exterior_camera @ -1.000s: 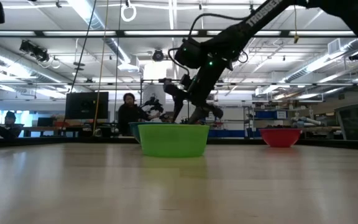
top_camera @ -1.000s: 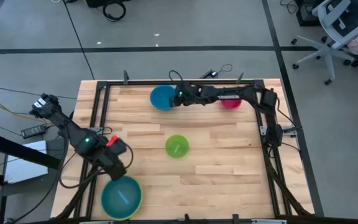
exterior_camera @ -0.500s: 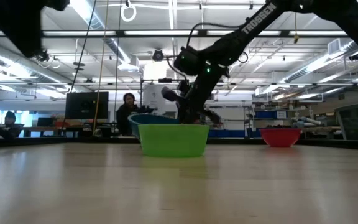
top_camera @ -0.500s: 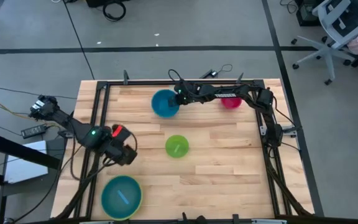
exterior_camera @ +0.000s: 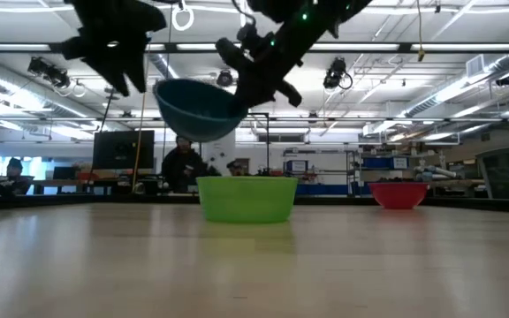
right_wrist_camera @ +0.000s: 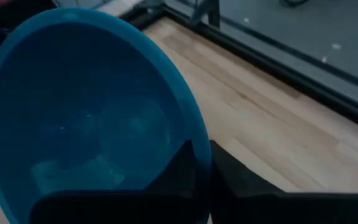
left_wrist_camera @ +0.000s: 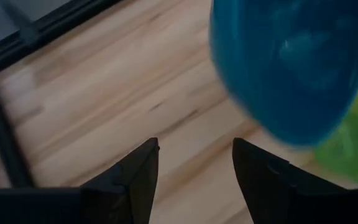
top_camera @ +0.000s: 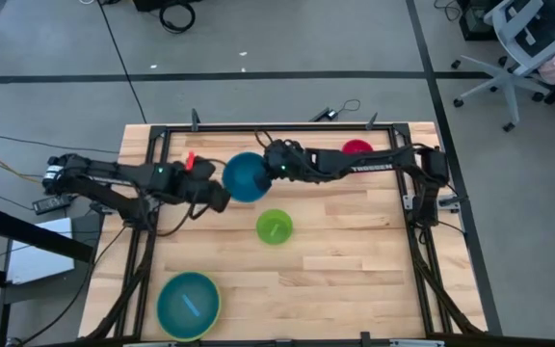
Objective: Nest bowls inside each other
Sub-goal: Stack the blue bowl on top of the light blue bowl
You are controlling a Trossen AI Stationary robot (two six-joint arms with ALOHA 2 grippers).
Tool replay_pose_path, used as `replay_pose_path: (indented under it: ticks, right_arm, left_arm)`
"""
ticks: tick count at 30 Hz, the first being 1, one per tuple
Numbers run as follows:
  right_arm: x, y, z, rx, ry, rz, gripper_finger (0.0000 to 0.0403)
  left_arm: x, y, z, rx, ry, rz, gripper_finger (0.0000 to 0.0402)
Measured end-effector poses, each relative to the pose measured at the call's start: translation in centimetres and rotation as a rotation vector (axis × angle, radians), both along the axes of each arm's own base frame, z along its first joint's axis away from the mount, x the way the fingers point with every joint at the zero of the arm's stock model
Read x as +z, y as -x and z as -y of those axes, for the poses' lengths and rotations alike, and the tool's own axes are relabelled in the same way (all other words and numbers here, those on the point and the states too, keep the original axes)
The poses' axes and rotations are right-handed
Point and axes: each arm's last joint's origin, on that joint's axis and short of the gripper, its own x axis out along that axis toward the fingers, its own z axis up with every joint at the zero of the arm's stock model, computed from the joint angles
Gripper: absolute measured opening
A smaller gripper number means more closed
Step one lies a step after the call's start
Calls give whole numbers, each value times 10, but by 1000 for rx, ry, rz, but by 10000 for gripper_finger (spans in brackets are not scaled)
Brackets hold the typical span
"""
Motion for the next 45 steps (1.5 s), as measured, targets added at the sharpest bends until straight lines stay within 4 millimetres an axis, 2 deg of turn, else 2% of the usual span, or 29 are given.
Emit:
replay_pose_path:
  ticks: [3, 6, 11, 16, 19, 22, 26, 29, 31, 35, 38, 41, 45]
  right_arm:
    - [3, 1, -8, 5, 18, -4, 21]
    - [6, 2, -14, 14, 49, -10, 21]
    - [13, 3, -29, 74, 41, 6, 22]
    - [14, 3, -34, 83, 44, 6, 21]
    - [14, 3, -35, 78, 30, 8, 21]
    - [12, 5, -33, 57, -22, 11, 21]
    - [7, 10, -16, 22, -168, -8, 21]
    - [2, 16, -6, 0, -220, -58, 21]
    - [2, 17, -2, 11, -213, -69, 21]
    - [5, 16, -1, 57, -223, -54, 21]
    - [5, 16, -2, 67, -229, -51, 21]
    - [6, 16, -2, 70, -230, -46, 21]
    - [6, 16, -2, 72, -233, -47, 21]
  left_arm:
    - [2, -7, -7, -53, -24, 25, 204]
    - [2, -8, -16, -44, -25, 16, 185]
    - [1, -12, -27, -12, -34, 14, 101]
    - [4, -20, -29, -94, -12, 72, 15]
    - [5, -22, -28, -119, 5, 94, 6]
    - [5, -22, -28, -122, 37, 106, 9]
    - [19, -16, -27, -107, 53, 154, 37]
    - [30, -11, -30, -108, 37, 196, 82]
    - [31, -10, -34, -100, 32, 194, 120]
    - [26, -14, -45, -68, 87, 192, 198]
    - [18, -25, -53, -82, 149, 198, 237]
    - [11, -36, -59, -111, 180, 190, 245]
    - [-2, -46, -62, -118, 198, 138, 212]
